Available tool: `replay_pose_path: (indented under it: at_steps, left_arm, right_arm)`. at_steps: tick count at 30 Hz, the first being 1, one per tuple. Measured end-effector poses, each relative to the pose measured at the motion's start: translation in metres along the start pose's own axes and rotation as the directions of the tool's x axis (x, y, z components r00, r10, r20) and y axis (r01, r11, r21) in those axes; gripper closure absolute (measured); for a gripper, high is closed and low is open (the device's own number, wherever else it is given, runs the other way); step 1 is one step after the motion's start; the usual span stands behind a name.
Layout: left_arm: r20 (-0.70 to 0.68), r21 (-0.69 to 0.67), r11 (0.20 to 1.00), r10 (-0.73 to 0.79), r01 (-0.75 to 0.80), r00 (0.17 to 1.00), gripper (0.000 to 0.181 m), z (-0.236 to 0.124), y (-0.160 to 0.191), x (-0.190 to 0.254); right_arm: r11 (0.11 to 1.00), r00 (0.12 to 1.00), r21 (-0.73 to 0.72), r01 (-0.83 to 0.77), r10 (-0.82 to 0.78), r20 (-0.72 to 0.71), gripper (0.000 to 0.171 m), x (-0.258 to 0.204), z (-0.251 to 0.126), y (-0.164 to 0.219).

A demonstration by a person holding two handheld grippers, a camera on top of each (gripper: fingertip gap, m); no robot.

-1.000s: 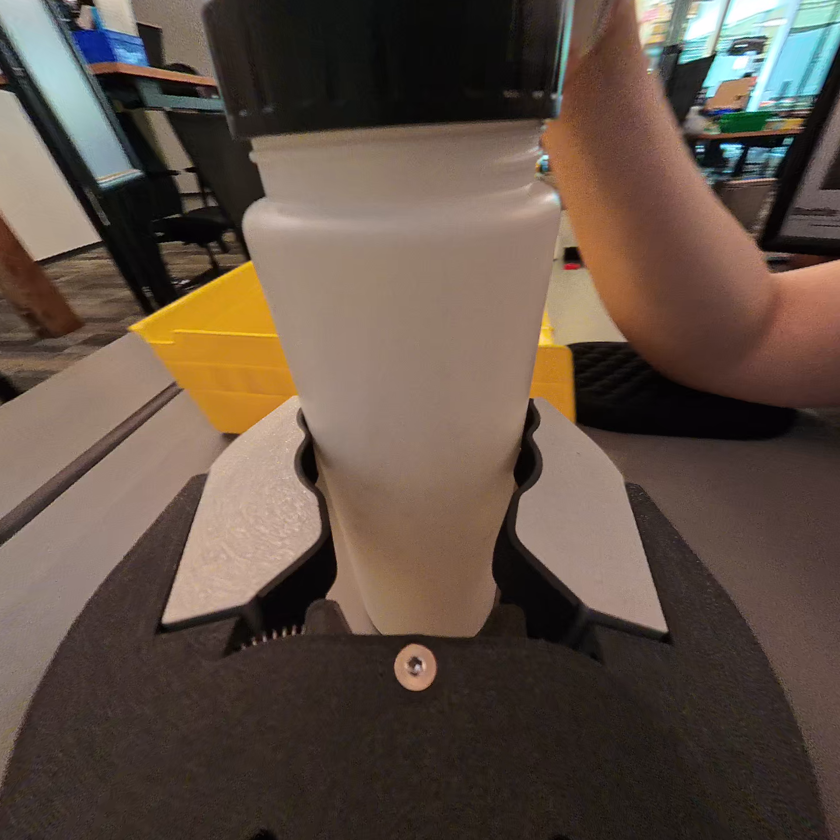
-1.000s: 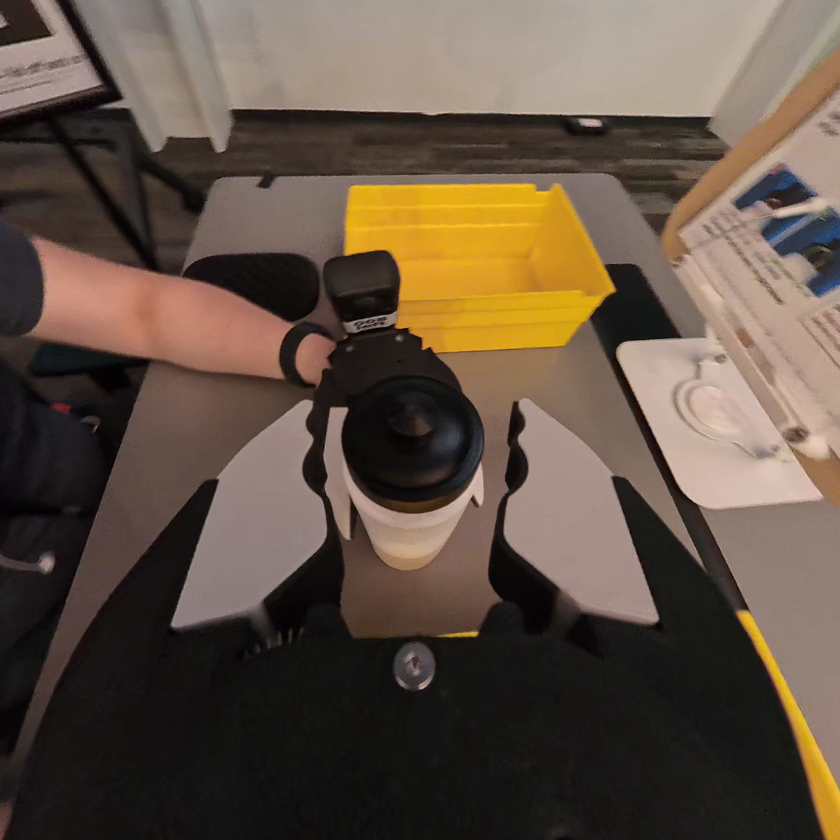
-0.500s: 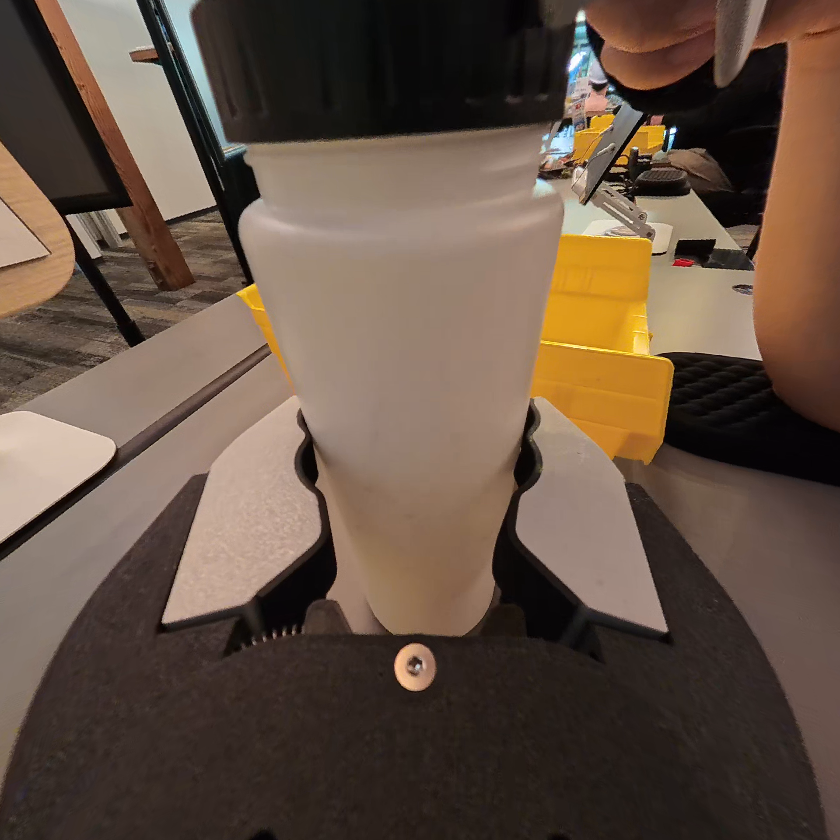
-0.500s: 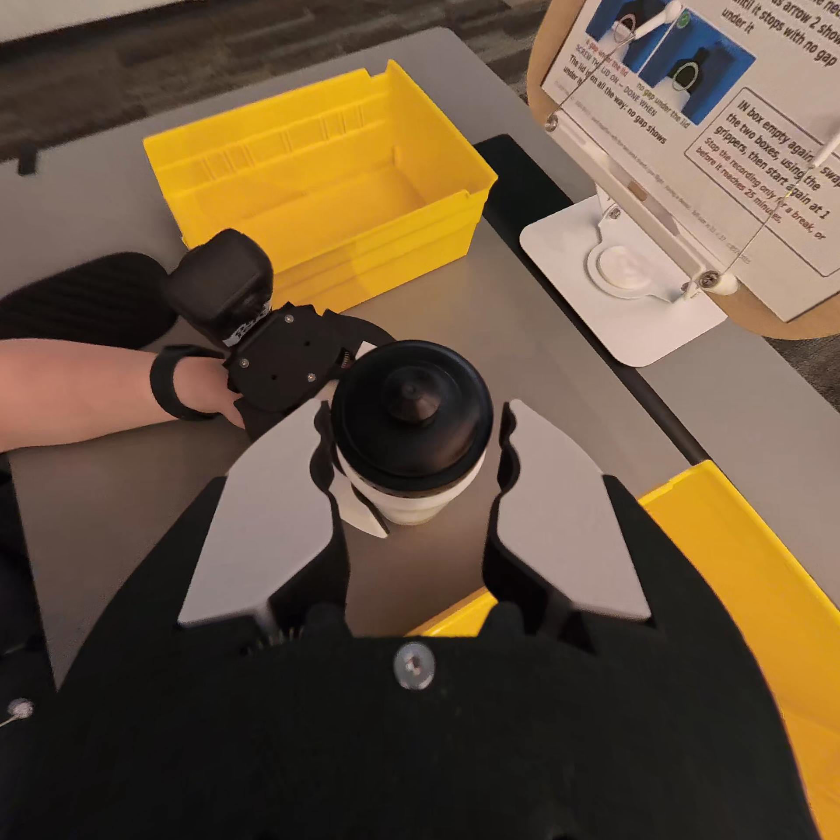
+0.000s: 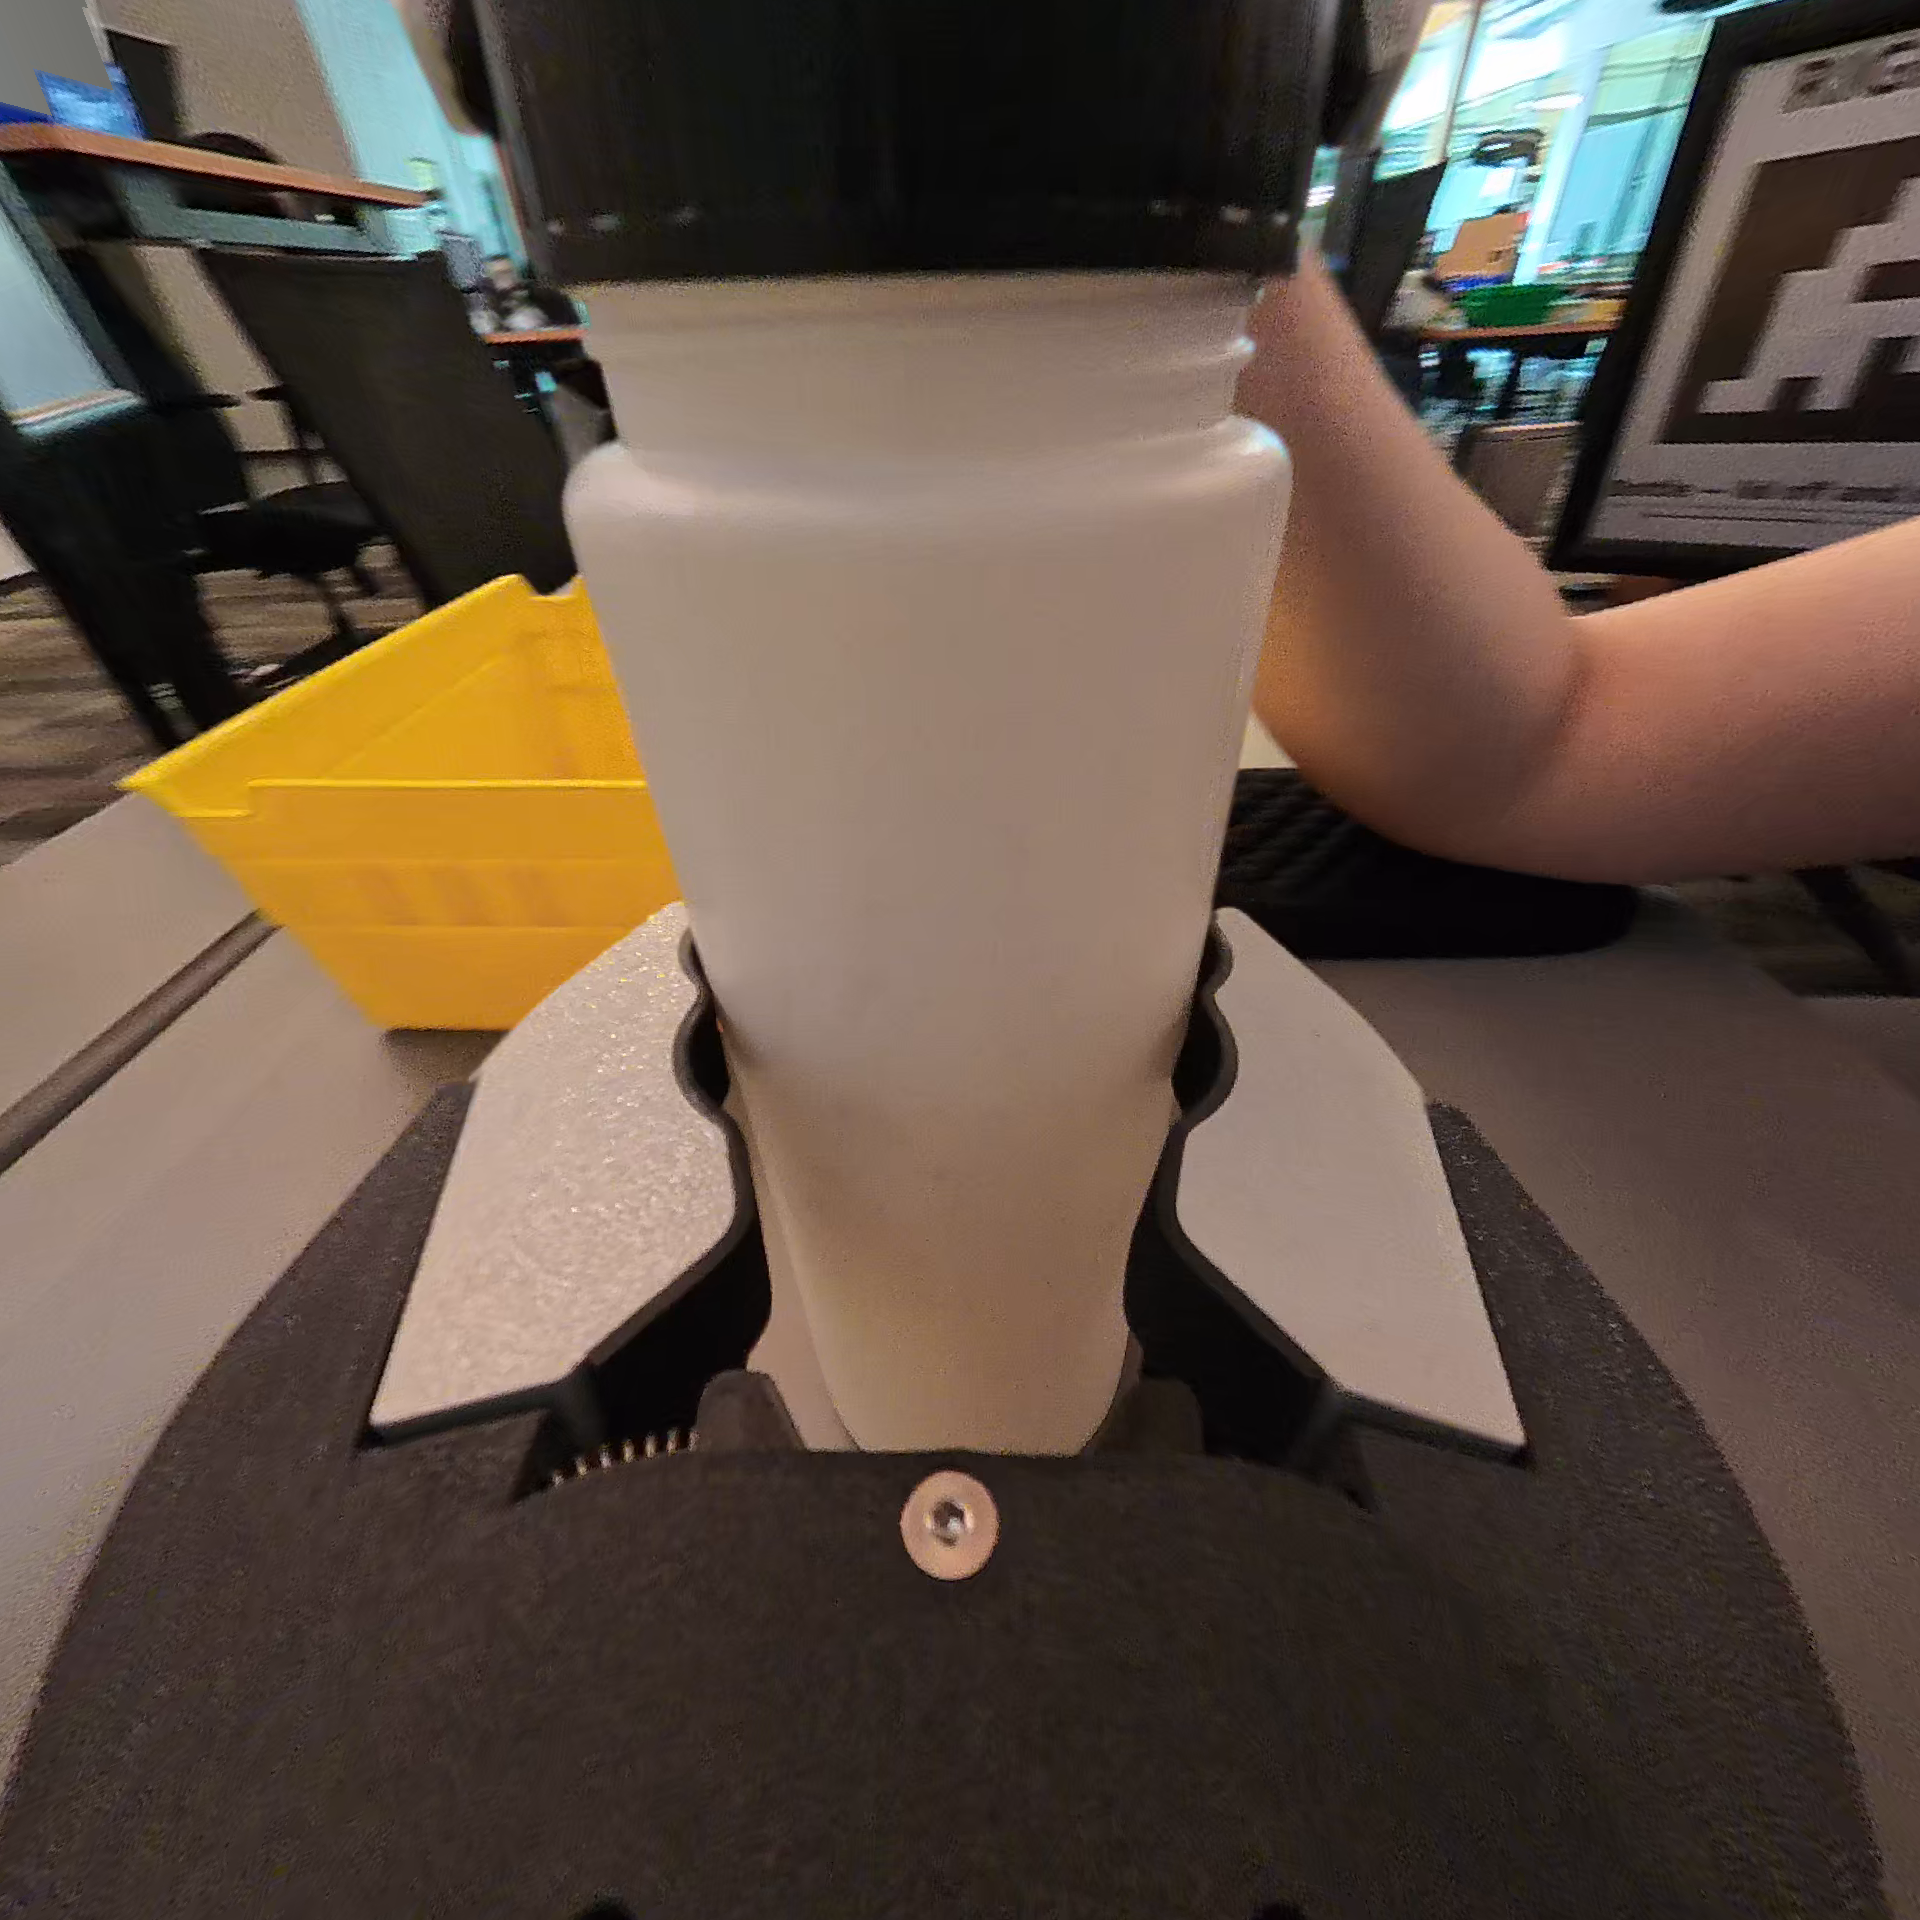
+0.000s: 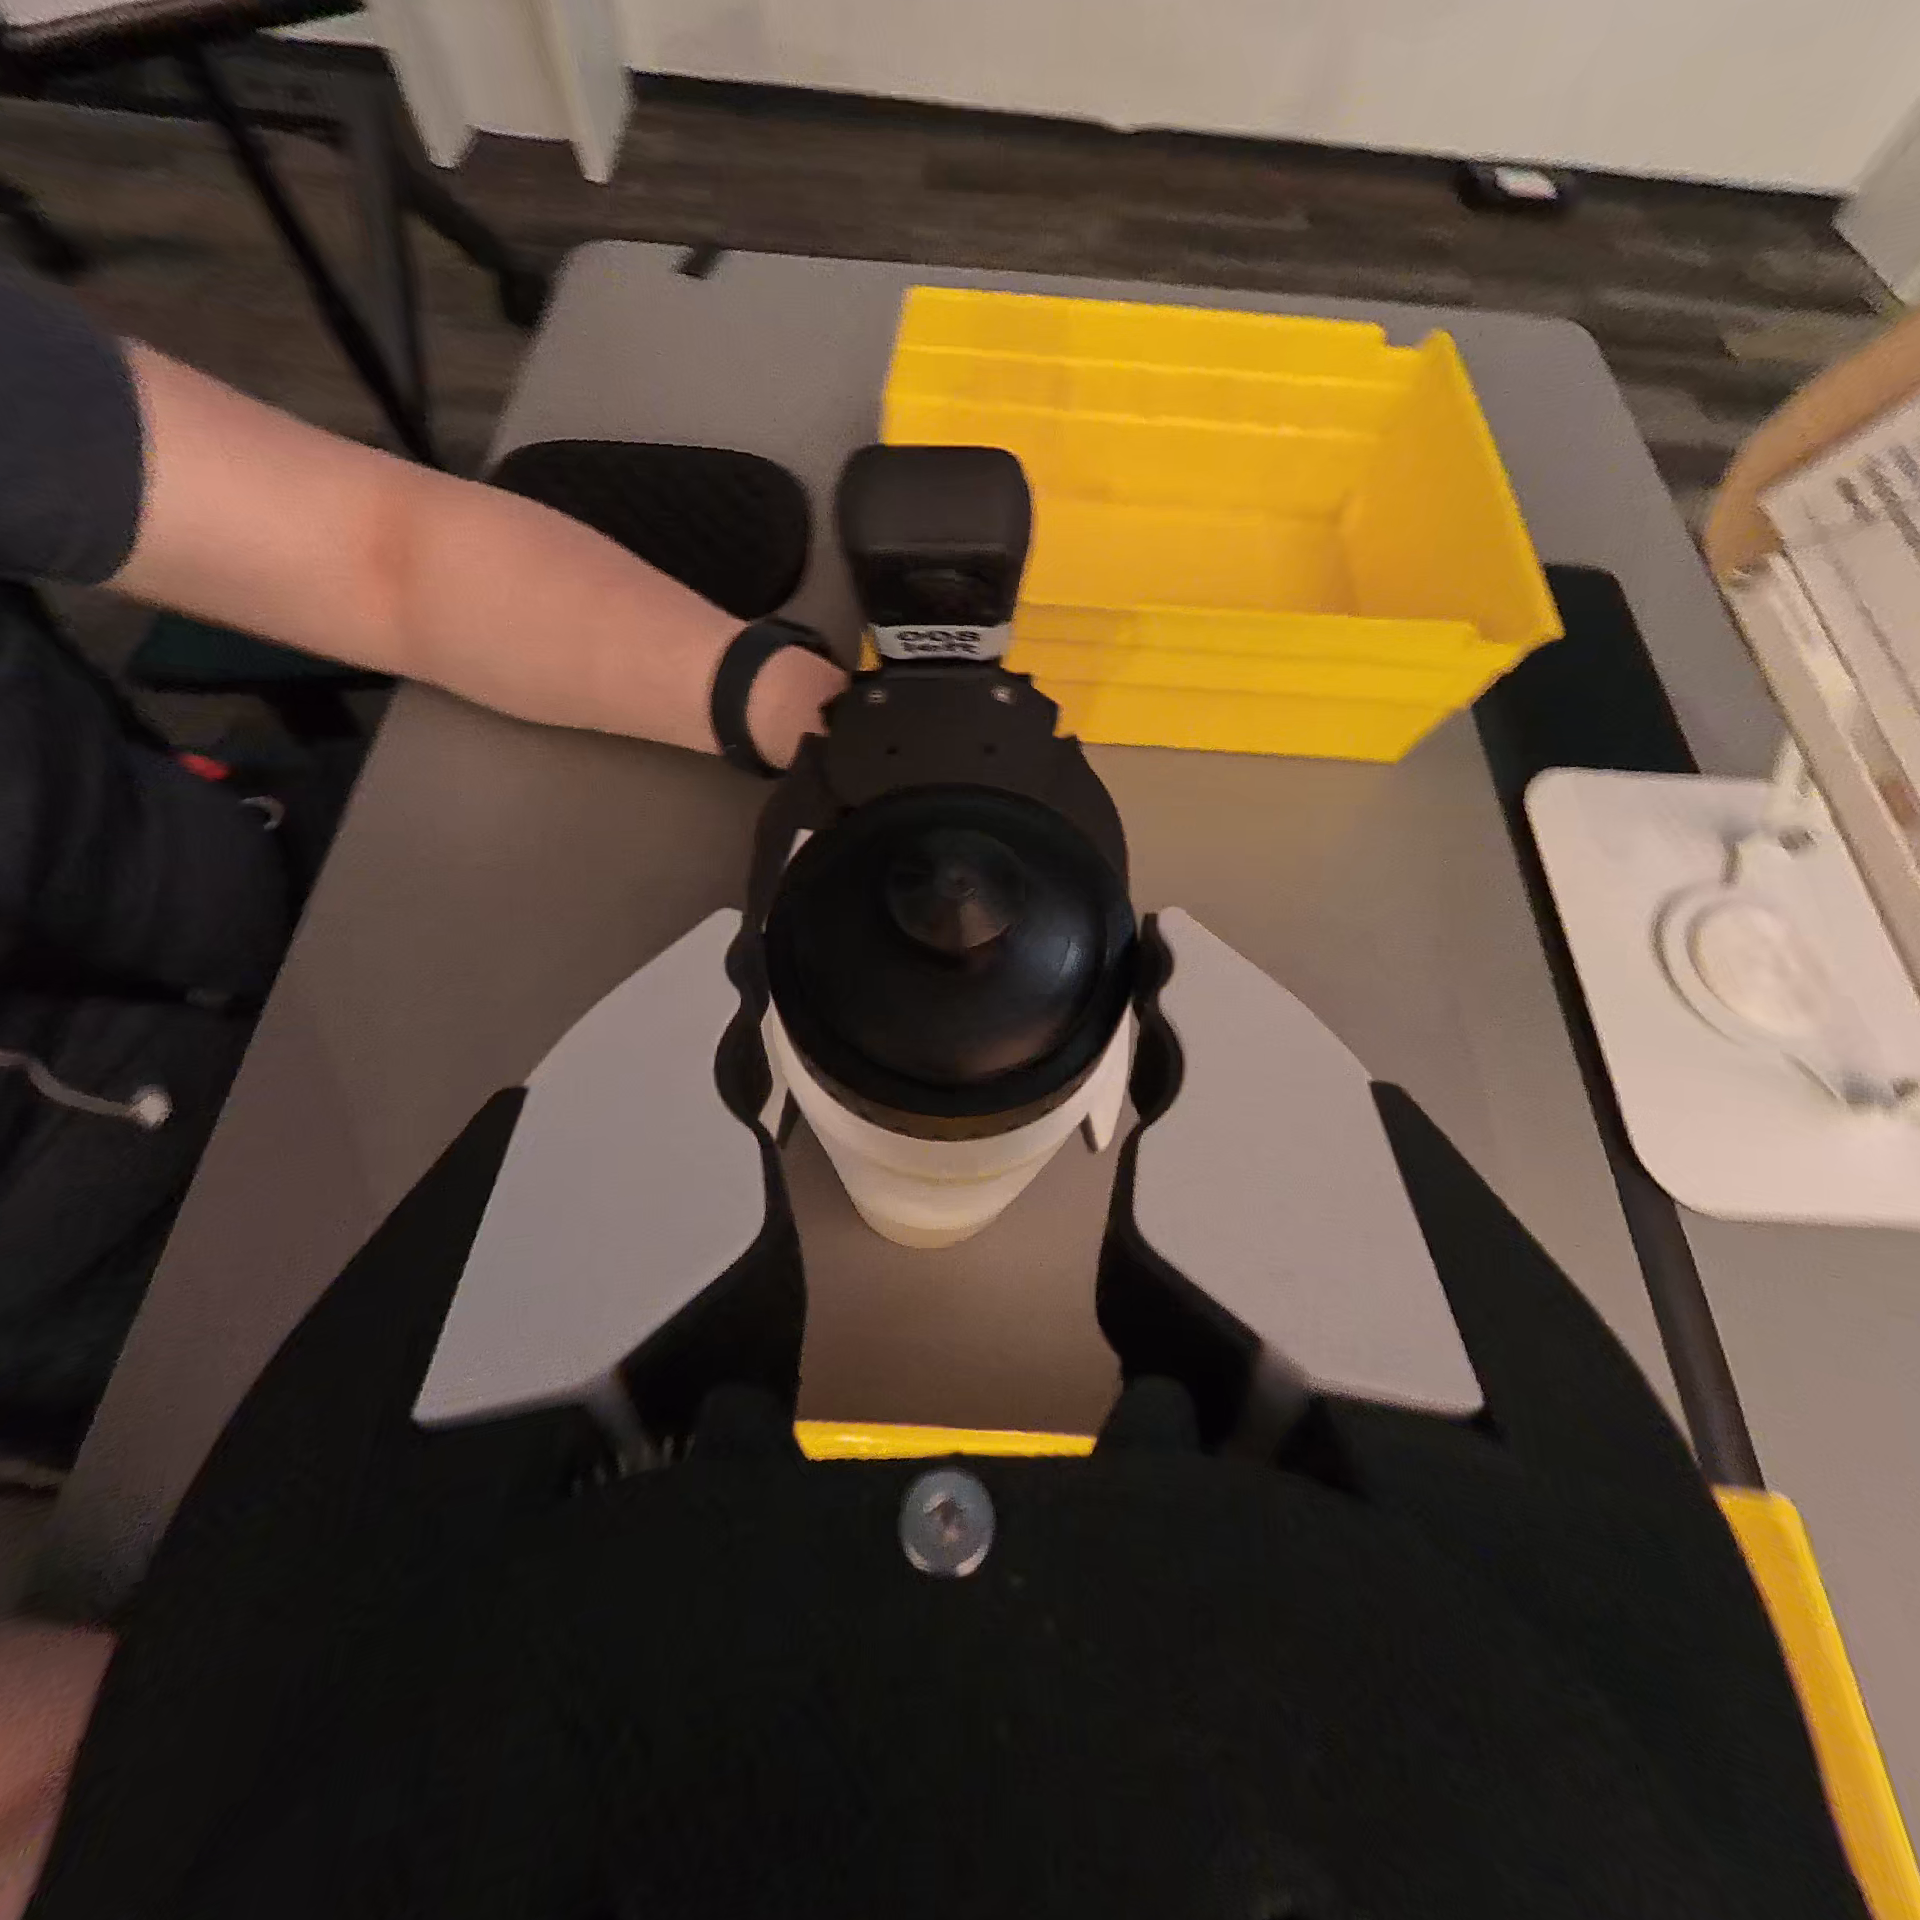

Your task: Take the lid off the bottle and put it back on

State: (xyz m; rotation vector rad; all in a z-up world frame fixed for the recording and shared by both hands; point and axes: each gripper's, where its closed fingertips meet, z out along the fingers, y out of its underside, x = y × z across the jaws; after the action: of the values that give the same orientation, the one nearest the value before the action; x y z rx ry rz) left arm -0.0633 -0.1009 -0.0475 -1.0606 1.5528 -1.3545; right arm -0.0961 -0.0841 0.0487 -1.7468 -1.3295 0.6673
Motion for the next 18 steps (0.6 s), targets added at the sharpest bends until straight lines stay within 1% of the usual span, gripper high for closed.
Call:
replay_pose_path:
  at_steps: [2, 3, 6, 9, 13, 15, 18]
  left_arm:
    - [-0.053, 0.008, 1.0, 0.002, -0.002, 0.999, 0.095, 0.001, -0.001, 0.009]
    - [-0.057, 0.009, 1.0, 0.002, -0.001, 0.998, 0.095, 0.002, -0.001, 0.01]
    - [-0.023, 0.004, 1.0, -0.01, 0.01, 1.0, 0.095, 0.002, -0.001, 0.004]
    - [0.052, -0.012, 1.0, 0.004, -0.004, 0.999, 0.095, 0.003, 0.0, -0.006]
    - [0.184, -0.032, 0.999, 0.004, 0.002, 0.983, 0.095, -0.002, 0.002, -0.027]
    - [0.276, -0.037, 0.999, -0.005, 0.015, 0.961, 0.095, -0.005, 0.003, -0.041]
    - [0.414, -0.047, 0.998, -0.019, 0.042, 0.91, 0.095, -0.013, 0.004, -0.06]
  right_arm:
    - [0.999, 0.996, 0.044, 0.028, -0.032, 0.085, 0.102, -0.01, -0.002, 0.0]
    - [0.998, 0.994, 0.057, 0.027, -0.033, 0.107, 0.102, -0.012, -0.002, 0.0]
    - [0.999, 0.997, 0.049, -0.011, 0.007, 0.078, 0.102, -0.006, -0.003, 0.001]
    - [1.0, 1.0, 0.006, -0.028, 0.028, 0.003, 0.102, 0.001, -0.003, 0.003]
    - [0.993, 0.984, -0.038, -0.11, 0.104, -0.146, 0.102, 0.018, 0.001, 0.002]
    - [0.982, 0.954, -0.042, -0.185, 0.17, -0.245, 0.102, 0.031, 0.003, 0.002]
    - [0.95, 0.878, 0.017, -0.312, 0.295, -0.378, 0.102, 0.049, 0.007, 0.001]
